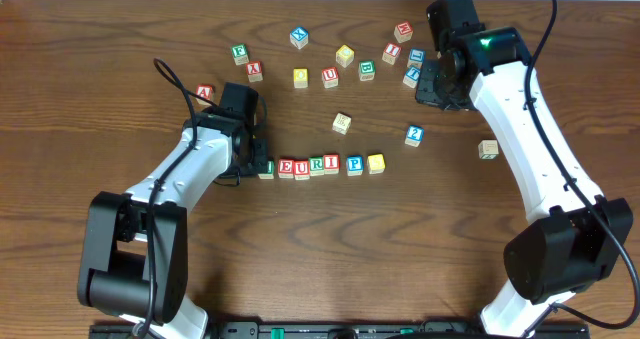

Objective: Spell out NEURIPS
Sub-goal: 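Lower the left gripper beside the green N block at the row's left end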

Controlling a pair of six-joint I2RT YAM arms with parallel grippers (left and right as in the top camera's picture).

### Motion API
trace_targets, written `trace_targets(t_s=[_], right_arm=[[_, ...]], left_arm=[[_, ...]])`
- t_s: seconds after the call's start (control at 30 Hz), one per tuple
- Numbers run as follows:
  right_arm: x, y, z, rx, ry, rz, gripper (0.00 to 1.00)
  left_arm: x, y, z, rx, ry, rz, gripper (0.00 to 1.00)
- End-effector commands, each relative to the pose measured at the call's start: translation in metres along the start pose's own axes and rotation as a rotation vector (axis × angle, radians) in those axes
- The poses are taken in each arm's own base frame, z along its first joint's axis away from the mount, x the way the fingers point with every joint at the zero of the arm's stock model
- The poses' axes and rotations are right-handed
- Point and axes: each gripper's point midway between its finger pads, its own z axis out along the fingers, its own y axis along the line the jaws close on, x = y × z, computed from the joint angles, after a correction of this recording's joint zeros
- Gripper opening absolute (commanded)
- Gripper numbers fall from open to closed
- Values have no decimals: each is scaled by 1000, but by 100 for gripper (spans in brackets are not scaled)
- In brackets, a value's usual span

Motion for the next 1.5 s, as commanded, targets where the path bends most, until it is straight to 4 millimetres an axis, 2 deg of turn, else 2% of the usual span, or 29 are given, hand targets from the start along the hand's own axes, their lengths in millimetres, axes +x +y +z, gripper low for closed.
trace_targets(t_s=[0.0, 0.77, 1.47], right_arm=[[-7, -1, -11, -13, -30, -2, 6], [-7, -1, -11, -13, -31, -2, 5], [-7, -1, -11, -13, -32, -2, 5]], left_arm=[[6, -1, 4, 5, 17, 16, 8], [10, -1, 4, 9, 33, 16, 8], [14, -16, 4, 88, 50, 45, 8]])
